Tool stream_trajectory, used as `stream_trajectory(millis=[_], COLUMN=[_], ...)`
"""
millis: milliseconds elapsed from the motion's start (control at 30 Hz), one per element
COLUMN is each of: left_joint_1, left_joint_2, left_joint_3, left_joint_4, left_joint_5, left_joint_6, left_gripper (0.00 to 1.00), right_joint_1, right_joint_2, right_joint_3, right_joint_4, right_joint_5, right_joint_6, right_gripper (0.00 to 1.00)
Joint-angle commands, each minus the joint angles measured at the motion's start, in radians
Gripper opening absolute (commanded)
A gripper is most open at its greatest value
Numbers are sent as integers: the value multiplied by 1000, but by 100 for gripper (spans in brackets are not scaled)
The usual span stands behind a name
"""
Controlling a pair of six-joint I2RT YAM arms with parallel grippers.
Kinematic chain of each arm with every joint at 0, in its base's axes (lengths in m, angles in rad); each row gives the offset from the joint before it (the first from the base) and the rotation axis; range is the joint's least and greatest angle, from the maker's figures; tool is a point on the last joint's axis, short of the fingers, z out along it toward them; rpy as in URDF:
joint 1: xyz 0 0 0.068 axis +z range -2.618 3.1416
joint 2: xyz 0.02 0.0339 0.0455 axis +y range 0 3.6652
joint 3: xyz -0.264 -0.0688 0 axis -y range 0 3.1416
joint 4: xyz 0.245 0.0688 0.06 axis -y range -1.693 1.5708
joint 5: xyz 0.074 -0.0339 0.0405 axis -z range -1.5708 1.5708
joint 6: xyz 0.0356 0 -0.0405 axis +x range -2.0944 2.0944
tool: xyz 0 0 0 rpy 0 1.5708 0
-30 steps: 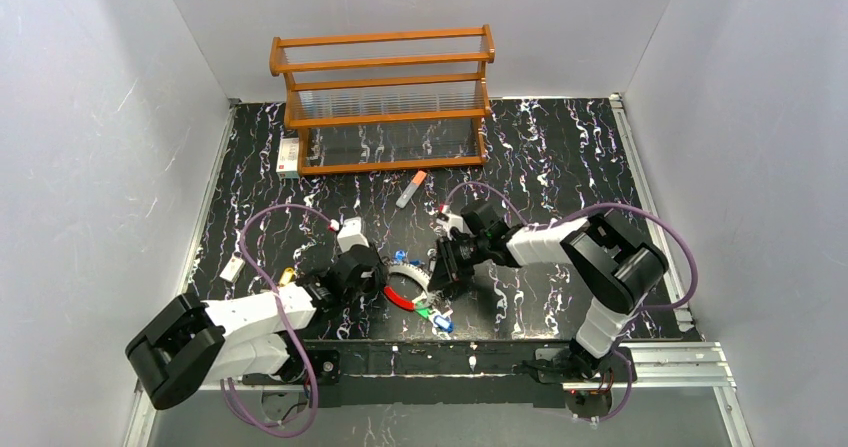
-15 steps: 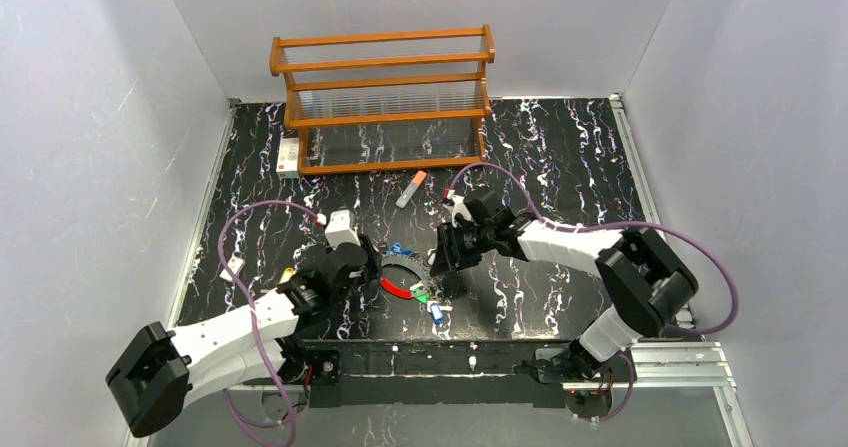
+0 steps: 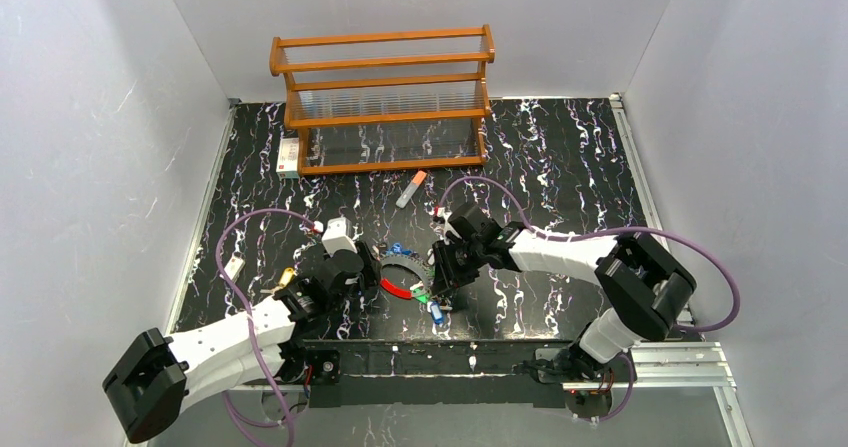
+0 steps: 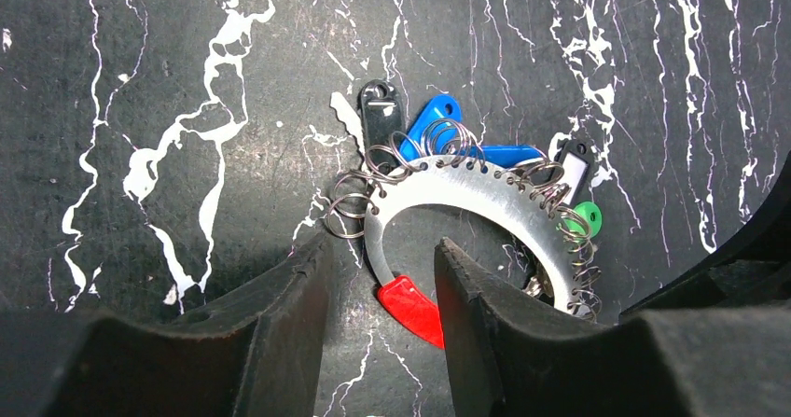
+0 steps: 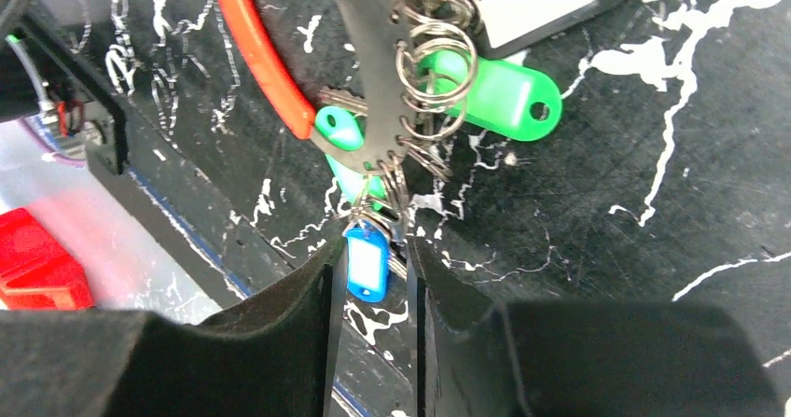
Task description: Put the keys on the keyring
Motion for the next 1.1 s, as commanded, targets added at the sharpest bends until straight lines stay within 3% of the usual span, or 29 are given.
stream_trajectory(millis=[0, 167, 467, 933, 1067], left_joint_1=[4, 5, 4, 4, 3], left_joint_2=[15, 11, 0, 3, 3], left_joint_3=[30, 24, 23, 22, 22], left_joint_4=[8, 8, -7, -11, -4], left_joint_5=[-6, 1, 6, 11, 16], left_joint_6=[12, 9, 9, 6, 9], left_gripper=[43, 43, 44, 44, 43], right_joint_1=[12, 11, 4, -14, -16], right_joint_2=[11, -9, 46, 90, 109], right_joint_3=[58, 46, 24, 20, 3], right_joint_4=[-41, -31, 69, 114, 153], right_joint_5=[78, 124, 29, 5, -37], right_joint_6=[19, -5, 10, 9, 21], right_gripper=[38, 36, 29, 28, 17])
